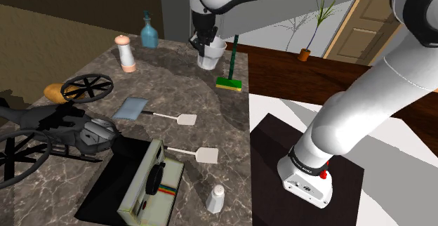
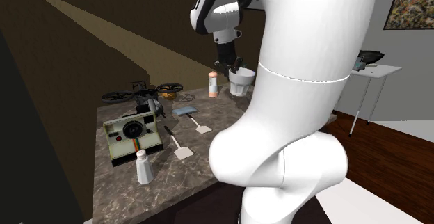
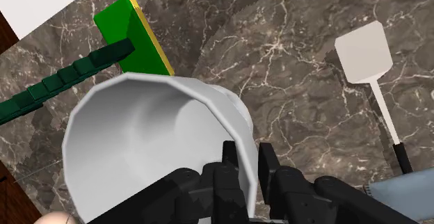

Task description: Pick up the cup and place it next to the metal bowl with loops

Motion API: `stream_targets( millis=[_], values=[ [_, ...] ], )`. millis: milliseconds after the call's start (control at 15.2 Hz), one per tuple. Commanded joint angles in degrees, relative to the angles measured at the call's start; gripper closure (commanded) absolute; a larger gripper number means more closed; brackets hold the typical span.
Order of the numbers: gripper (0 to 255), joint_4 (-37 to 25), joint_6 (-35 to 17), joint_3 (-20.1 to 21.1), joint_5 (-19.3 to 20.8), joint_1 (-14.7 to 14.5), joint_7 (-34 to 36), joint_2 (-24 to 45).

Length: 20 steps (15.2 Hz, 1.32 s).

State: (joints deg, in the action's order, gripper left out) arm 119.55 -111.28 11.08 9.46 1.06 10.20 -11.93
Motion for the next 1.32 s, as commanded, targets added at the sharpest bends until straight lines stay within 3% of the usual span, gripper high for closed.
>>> stream_targets(
  millis=[0,264,1254],
  values=[
    [255,-3.7,-0.4,-0.7,0.9,0.8,-1.1,4.0],
    [255,-13.4,0.4,-2.0,2.2,2.2,-3.5,12.5],
    [255,-4.8,-10.4,-2.2,3.8,2.3,-0.9,15.0]
  ],
)
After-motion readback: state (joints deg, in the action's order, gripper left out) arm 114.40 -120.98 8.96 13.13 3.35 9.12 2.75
